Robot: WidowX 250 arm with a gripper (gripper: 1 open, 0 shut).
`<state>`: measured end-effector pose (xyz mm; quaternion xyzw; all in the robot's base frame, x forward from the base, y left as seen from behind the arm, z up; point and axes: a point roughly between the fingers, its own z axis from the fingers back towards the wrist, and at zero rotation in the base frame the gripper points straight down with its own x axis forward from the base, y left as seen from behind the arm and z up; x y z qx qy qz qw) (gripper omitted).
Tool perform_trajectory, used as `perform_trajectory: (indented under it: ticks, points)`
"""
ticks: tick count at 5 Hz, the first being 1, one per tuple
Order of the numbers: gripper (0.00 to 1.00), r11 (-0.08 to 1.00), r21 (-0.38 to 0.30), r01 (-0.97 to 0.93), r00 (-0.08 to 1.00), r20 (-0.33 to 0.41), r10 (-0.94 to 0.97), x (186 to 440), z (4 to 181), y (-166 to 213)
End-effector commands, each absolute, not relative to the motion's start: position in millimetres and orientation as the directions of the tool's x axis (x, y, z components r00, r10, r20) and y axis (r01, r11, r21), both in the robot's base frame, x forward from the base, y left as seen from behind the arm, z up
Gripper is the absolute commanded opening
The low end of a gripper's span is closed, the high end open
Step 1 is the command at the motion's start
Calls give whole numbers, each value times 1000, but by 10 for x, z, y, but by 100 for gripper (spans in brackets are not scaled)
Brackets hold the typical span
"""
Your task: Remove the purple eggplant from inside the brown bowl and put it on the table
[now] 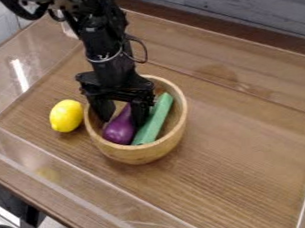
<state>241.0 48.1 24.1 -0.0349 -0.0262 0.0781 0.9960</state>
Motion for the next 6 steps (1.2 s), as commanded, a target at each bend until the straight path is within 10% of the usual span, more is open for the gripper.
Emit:
perform_trajectory:
  ticks: [1,6]
  points:
    - [100,983,-81,-162,982,-112,153,2029,-195,347]
    - [100,985,-77,-155,972,-193,137,1504,-235,96]
